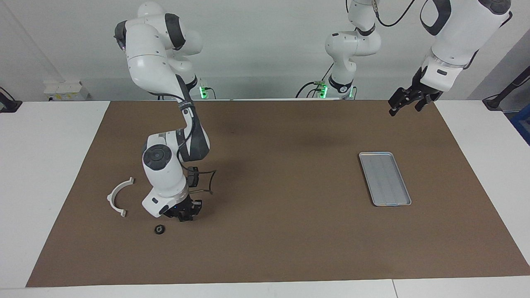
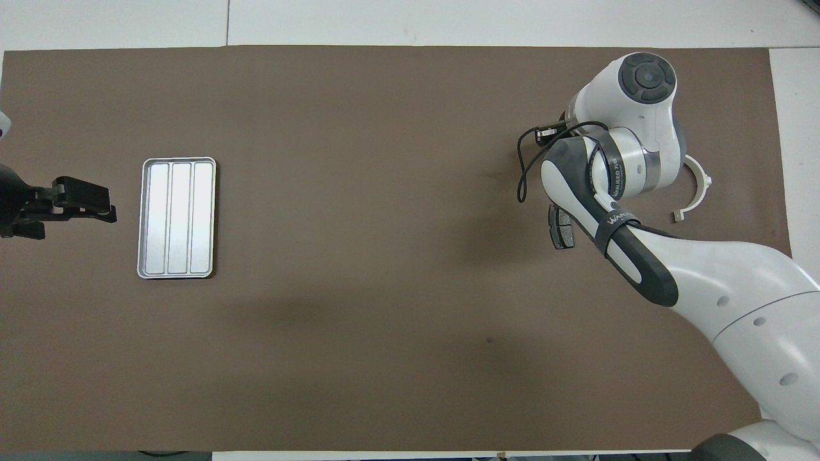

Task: Place bearing gear from tray to pile

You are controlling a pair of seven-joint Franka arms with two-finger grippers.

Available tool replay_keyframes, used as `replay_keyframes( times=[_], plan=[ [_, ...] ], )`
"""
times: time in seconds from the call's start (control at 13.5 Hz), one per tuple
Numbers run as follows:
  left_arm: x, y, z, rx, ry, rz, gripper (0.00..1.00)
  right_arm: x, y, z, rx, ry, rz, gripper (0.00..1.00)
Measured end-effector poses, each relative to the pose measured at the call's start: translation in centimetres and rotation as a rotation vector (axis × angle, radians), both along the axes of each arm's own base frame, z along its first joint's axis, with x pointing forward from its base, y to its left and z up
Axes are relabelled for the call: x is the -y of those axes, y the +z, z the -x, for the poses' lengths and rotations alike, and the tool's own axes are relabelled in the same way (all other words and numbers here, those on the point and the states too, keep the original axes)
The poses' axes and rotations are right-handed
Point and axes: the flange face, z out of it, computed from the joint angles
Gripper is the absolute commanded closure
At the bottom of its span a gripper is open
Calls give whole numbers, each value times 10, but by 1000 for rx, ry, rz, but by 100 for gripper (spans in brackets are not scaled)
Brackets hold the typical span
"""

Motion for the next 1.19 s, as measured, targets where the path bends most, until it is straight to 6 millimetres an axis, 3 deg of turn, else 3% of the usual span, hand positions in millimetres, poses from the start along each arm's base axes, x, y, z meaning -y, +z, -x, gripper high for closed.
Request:
replay_keyframes(
  times=[0.59,0.74,0.89,1.19],
  plan=[
    [0,0,0,-1,0,0,0,5,27,-1,35,-7,-1,0],
    [0,0,0,-1,0,0,0,11,41,-1,45,-16,2,0],
    [0,0,0,-1,0,0,0,20,75,3,49,-29,11,0],
    [0,0,0,-1,0,0,0,39,187,45,-15,-70,41,0]
  ],
)
